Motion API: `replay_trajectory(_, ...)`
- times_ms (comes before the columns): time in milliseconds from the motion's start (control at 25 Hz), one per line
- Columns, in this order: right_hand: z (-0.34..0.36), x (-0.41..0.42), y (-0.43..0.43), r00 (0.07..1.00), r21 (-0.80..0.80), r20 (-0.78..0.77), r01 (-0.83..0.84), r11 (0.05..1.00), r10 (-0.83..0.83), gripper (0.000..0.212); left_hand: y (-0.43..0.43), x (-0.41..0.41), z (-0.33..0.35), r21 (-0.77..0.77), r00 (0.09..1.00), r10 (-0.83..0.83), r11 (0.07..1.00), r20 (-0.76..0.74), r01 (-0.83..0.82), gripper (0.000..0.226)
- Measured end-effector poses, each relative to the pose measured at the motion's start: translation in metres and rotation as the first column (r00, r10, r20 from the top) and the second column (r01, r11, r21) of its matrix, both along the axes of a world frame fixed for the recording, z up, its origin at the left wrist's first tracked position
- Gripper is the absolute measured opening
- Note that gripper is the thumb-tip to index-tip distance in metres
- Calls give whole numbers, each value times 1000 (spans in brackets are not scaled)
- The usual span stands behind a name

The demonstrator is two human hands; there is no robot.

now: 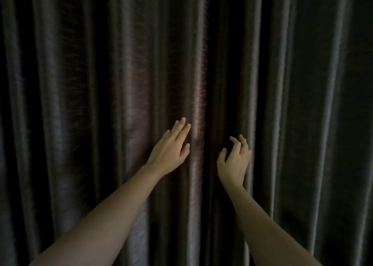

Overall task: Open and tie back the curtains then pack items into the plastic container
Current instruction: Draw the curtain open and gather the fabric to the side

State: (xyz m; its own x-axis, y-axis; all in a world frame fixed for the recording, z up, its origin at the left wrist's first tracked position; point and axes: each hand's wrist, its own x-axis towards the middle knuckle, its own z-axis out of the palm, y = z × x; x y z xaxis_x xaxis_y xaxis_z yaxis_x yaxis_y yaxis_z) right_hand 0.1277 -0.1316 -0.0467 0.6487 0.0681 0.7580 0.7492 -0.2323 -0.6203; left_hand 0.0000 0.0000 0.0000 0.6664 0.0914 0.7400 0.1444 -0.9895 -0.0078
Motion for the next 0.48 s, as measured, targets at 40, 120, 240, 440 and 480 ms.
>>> replay_trajectory(40,4,12,-2,999,26,-18,36,999,-35,43,1,13,6,20,997,-26,999,66,25,59)
replay_trajectory(120,18,29,-5,997,28,-57,56,998,-54,51,1,31,25,28,987,1,1000,159,-5,61)
replay_trajectory(240,47,60,-10,994,0,-107,13,1000,-12,67,4,61,55,93,981,74,991,180,-92,56)
replay_trajectory(440,68,82,-2,910,85,-134,-385,919,393,67,20,81,90,183,936,304,924,177,-335,31)
replay_trajectory(480,70,83,6,907,60,-111,-403,913,407,61,25,83,97,192,917,332,907,221,-375,29)
